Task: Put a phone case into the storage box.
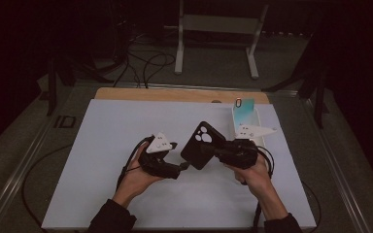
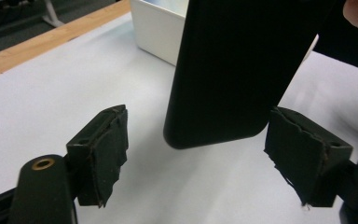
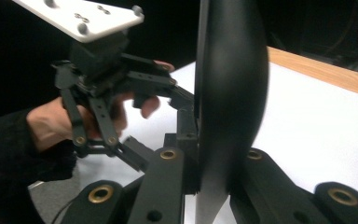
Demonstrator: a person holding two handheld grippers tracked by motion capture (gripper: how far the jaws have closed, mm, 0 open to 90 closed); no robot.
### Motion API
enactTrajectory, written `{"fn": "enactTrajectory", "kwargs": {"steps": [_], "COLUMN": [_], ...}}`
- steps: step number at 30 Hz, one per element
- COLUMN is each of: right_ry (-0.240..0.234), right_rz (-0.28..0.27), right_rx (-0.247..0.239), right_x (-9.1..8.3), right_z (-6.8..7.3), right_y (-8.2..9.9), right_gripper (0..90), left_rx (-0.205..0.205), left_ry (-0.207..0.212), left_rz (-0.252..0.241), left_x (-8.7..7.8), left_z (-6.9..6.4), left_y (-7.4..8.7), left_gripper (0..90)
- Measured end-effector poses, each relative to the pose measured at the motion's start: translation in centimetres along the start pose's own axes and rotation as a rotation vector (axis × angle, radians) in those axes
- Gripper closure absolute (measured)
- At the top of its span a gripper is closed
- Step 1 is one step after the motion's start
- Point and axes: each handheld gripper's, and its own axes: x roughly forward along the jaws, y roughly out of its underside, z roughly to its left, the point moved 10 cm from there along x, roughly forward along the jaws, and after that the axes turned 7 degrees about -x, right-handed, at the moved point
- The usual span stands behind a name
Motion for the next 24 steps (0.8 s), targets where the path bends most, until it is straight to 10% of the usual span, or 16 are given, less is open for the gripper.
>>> {"fn": "enactTrajectory", "kwargs": {"steps": [18, 24], "right_ry": [-0.142, -0.148], "right_rz": [-0.043, -0.039], "right_rx": [-0.046, -0.061], "right_x": [0.2, 0.2], "right_z": [1.9, 1.9], "right_y": [-0.8, -0.6], "right_gripper": [86.1, 86.0], "left_rx": [0.006, 0.028], "left_ry": [0.162, 0.152], "left_rz": [-0.007, -0.006], "left_x": [-0.1, 0.1], "left_z": [-1.7, -1.8], "left_y": [0.1, 0.2], "left_gripper": [36.8, 41.7]}}
